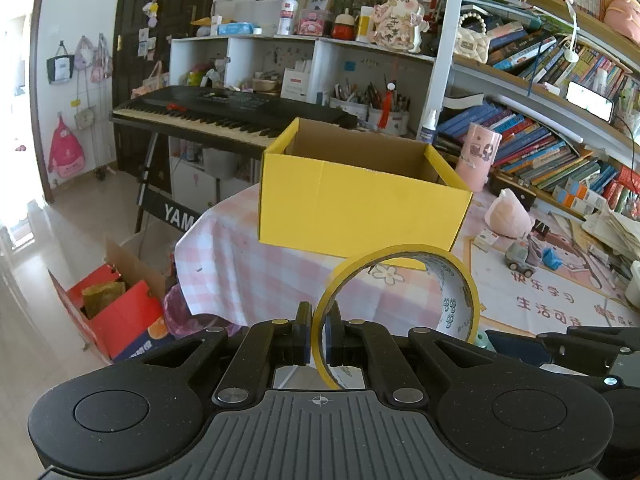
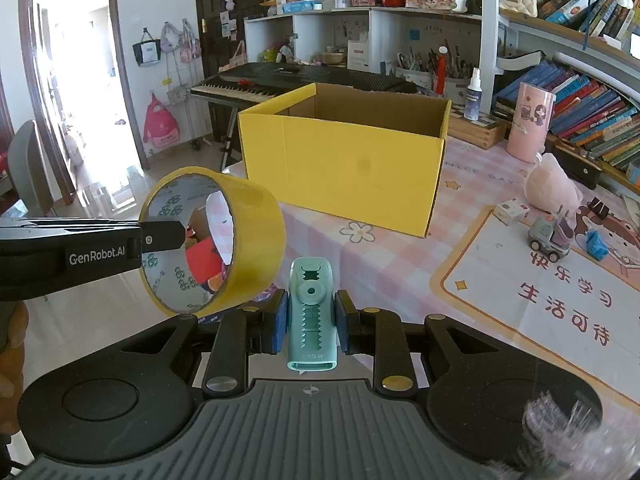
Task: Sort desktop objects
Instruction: 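Carry the tape roll and stapler with both tools toward the yellow box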
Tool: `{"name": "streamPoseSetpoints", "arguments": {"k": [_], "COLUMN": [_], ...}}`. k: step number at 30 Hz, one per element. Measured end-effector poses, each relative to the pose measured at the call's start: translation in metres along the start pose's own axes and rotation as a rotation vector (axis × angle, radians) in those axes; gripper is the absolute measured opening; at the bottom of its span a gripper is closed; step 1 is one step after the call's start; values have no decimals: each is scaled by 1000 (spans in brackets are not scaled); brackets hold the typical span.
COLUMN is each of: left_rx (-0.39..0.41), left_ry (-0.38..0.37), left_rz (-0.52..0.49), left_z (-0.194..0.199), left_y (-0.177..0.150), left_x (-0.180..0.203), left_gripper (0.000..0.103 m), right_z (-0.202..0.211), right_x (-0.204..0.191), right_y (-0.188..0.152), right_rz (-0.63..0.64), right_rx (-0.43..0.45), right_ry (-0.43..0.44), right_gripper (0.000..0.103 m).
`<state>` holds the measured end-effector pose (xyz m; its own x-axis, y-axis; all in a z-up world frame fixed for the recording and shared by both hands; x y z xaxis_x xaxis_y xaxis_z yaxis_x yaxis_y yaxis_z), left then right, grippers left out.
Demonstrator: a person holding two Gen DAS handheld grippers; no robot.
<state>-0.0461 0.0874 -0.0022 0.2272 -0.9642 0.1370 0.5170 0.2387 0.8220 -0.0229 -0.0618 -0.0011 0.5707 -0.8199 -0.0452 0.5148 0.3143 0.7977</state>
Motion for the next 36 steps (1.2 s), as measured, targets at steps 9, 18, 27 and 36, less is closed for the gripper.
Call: {"name": "streamPoseSetpoints", "arguments": {"k": [9,18,27,36], "left_rx": [-4,23,134,199], "left_ry": [-6,9,45,60], "left_rz": [-5,6,40,37], "left_z": [-7,-16,-29,-67], "left_y": [7,17,61,107], "left_x": [-2,-4,-6,11], "left_gripper": [5,5,5,5], "right_z": [-4,-16,-26,-52], "right_x": [0,5,22,55], "right_y": [6,18,72,131], "right_rz": [-8,-3,20,28], "right_rx": [3,21,202,267], "right_ry": [-15,-19,-21,3], "right_gripper": [23,23,23,23]}}
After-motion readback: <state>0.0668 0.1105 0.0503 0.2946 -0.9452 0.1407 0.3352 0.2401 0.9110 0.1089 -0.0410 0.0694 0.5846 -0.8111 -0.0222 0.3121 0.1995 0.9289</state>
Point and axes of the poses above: each gripper's, at about its wrist camera, not at the fingertips, and z roughly against the way its jaws point, x to its right, y to its top, the point moved 2 cm from there along -z, roughly the way its jaws point
